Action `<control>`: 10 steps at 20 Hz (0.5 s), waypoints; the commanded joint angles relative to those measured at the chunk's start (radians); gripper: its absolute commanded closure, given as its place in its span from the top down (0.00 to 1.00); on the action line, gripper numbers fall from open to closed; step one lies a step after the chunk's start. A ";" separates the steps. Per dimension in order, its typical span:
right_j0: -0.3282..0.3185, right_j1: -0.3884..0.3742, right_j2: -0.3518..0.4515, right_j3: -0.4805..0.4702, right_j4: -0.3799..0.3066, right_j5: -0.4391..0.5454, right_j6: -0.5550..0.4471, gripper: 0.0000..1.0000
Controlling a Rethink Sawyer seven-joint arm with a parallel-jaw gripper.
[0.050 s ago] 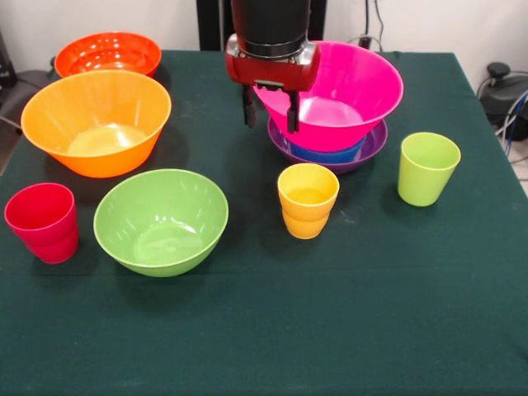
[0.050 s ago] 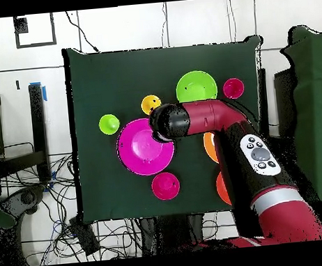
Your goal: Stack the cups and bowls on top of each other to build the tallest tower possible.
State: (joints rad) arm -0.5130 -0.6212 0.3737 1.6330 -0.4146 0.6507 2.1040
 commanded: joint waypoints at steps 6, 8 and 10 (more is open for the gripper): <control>0.072 0.014 -0.036 0.030 0.025 -0.042 0.114 1.00; 0.072 0.019 -0.037 0.025 0.026 -0.043 0.105 1.00; 0.065 0.028 -0.036 0.018 0.024 -0.045 0.089 1.00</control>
State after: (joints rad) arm -0.4759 -0.6216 0.3627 1.6347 -0.4024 0.6507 2.1040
